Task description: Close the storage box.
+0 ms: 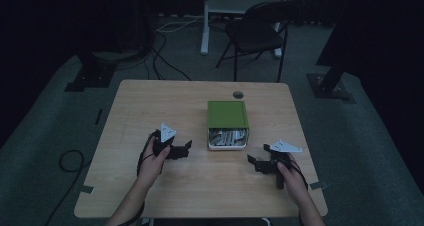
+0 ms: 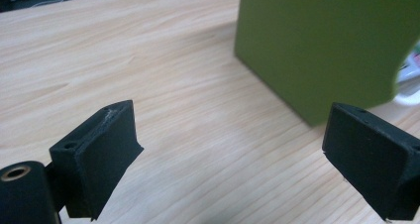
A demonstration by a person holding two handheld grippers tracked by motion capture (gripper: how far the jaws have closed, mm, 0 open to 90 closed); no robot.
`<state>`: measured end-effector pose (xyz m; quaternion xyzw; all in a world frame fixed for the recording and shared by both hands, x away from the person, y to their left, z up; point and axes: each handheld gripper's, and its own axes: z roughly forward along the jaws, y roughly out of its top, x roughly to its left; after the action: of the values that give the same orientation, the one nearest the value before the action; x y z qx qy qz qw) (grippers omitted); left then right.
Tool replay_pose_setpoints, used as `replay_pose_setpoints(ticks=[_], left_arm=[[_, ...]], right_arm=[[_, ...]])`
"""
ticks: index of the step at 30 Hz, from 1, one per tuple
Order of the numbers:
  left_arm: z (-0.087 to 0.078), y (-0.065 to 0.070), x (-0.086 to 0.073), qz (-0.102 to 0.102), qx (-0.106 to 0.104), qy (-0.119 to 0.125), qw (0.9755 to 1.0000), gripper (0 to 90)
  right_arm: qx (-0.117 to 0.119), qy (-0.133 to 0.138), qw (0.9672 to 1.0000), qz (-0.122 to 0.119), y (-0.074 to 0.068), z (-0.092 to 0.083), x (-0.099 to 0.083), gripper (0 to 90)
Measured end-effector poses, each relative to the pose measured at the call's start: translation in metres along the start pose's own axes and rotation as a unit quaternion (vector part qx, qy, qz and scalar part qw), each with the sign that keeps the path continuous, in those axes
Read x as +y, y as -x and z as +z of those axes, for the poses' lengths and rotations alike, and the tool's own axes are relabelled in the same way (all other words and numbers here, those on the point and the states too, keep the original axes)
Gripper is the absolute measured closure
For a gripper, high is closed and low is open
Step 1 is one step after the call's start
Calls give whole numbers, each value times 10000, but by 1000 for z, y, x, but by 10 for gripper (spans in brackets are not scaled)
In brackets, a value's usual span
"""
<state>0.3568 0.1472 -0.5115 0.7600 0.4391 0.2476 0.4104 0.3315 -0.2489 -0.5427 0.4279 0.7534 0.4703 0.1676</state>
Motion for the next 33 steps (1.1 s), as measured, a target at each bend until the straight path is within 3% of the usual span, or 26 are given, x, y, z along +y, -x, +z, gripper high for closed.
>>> replay_pose_setpoints(ticks=[7,10,13,20,24,33], left_arm=[[-8,-9,-12,-185,183,-67,9996,77],[-10,-12,-18,-285,231,-108,9993,77],[-13,-16,-24,-201,348,-183,9990,77],[-23,-28,-33,-437,508,-223,9975,78],[-29,-37,-37,-717,669,-227,9949,78],[-45,-58,-48,-926,1131,-269,9889,78]], right_arm=[[77,-67,9999,1,-7,-8,-8,112],[89,-103,9999,-87,-10,-10,-10,112],[121,-145,9997,-151,-11,-11,-13,112],[213,-330,9986,-348,-17,-11,-16,112],[296,-433,9974,-500,-22,-11,-16,112],[328,-622,9949,-718,-27,-7,-20,112]])
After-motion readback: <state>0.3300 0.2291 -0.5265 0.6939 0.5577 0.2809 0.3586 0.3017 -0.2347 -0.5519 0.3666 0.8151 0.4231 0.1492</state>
